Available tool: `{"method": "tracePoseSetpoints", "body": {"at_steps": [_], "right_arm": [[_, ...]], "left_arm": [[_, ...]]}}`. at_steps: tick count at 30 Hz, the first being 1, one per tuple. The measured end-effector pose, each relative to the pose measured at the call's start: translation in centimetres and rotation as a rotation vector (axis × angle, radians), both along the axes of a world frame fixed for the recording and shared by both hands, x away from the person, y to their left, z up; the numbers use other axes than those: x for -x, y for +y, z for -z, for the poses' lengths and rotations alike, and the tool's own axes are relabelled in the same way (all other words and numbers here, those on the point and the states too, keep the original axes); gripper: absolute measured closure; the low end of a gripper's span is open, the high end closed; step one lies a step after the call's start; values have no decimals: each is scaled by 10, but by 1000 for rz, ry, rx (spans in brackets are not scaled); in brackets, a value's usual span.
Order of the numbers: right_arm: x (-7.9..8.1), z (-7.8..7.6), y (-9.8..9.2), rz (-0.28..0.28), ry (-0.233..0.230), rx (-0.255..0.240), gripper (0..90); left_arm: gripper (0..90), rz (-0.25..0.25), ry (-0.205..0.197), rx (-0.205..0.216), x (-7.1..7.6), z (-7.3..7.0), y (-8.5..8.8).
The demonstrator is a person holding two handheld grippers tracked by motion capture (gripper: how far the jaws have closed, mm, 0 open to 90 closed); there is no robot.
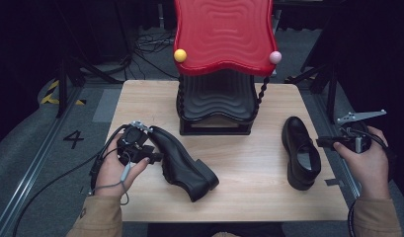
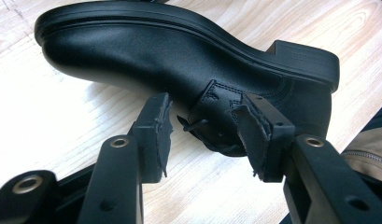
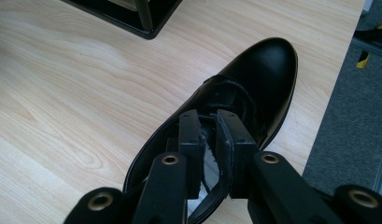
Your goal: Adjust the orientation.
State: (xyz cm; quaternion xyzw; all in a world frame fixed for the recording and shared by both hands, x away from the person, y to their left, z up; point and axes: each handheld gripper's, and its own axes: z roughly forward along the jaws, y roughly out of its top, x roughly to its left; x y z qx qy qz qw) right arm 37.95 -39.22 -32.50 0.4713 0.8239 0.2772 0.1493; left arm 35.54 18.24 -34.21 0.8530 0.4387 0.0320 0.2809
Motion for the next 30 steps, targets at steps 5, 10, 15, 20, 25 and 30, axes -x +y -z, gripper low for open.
{"method": "tracePoseSetpoints", "body": {"at_steps": [5,10,15,20,25,30], "right_arm": [[0,1,-5,5,9,-6,818],[-1,1,-6,6,10,-10,822],[-2,4,-6,3,23,-11,846],[-2,6,-8,3,37,-12,875],[-2,6,-9,-1,43,-24,873],[-4,9,-5,-11,51,-18,871]], "left_arm": [[549,8,10,-5,0,1,-2],[553,13,13,-5,0,0,-3],[601,55,32,21,0,-5,-11],[705,113,34,24,-3,-13,-31],[765,189,53,51,-6,-16,-48],[816,242,65,28,-11,-21,-68]]}}
